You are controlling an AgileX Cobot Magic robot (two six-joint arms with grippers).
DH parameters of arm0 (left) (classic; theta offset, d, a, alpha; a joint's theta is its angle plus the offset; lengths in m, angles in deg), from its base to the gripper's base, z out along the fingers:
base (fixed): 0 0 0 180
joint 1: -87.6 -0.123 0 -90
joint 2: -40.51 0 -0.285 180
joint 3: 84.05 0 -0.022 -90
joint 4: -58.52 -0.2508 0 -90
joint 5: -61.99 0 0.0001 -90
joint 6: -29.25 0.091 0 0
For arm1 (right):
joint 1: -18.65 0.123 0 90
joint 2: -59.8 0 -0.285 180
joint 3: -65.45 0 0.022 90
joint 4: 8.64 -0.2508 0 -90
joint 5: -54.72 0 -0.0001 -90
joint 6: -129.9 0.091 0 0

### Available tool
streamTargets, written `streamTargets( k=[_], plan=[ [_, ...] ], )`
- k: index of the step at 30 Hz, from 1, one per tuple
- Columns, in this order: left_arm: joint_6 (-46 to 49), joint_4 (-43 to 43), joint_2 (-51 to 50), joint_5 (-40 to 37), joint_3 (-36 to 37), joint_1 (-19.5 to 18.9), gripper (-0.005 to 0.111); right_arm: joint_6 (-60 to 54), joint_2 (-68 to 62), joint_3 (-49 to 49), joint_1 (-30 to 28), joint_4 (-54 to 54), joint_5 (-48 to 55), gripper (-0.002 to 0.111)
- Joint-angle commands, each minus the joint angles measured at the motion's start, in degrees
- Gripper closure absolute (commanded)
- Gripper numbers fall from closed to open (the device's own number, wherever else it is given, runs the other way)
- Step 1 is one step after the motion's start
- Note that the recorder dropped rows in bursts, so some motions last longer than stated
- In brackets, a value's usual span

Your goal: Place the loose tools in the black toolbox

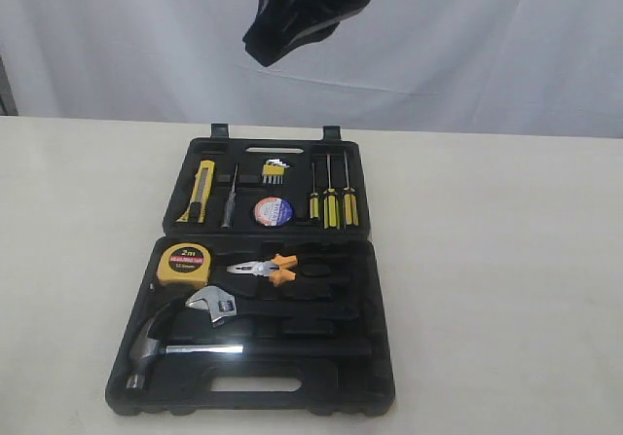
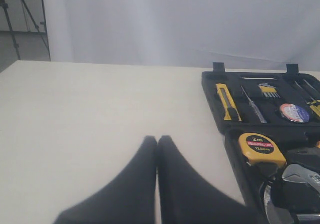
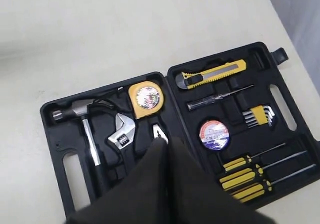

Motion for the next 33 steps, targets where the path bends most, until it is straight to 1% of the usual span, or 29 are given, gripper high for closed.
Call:
streamTargets(
  k=[1,4,8,15,18,22,27,29,31,33],
  plan=[
    [0.0,0.1,0.2,0.0,0.1,0.1,0.107,0.3,0.5,0.1,0.6,-0.4,0.2,0.108],
    [0.0,0.1,0.2,0.0,0.1,0.1,0.107,1.0,0.4,0.1,0.6,-2.6,0.2,0.108],
    [0.0,0.1,0.2,0.0,0.1,0.1,0.107,9.8,0.4,0.1,0.6,-4.9,0.2,0.108],
    [0.0,0.1,0.2,0.0,0.1,0.1,0.107,13.5,0.4,0.1,0.6,-17.2,0.2,0.108],
    [0.0,0.1,0.2,0.0,0.1,0.1,0.107,18.8,0.4,0.1,0.6,-20.3,0.2,0.108],
    [0.0,0.1,0.2,0.0,0.1,0.1,0.107,29.4,0.5,0.1,0.6,-21.2,0.2,0.108],
    [0.0,0.1,0.2,0.0,0.1,0.1,0.107,28.1,2.3,0.1,0.8,-27.5,0.2,0.109],
    [0.0,0.1,0.2,0.0,0.1,0.1,0.107,27.1,3.9,0.1,2.4,-24.0,0.2,0.109],
    [0.0,0.1,0.2,0.0,0.1,0.1,0.107,26.7,6.5,0.1,6.2,-13.3,0.2,0.109],
    [0.0,0.1,0.2,0.0,0.1,0.1,0.107,27.2,8.7,0.4,11.3,2.0,0.2,0.109]
  ],
)
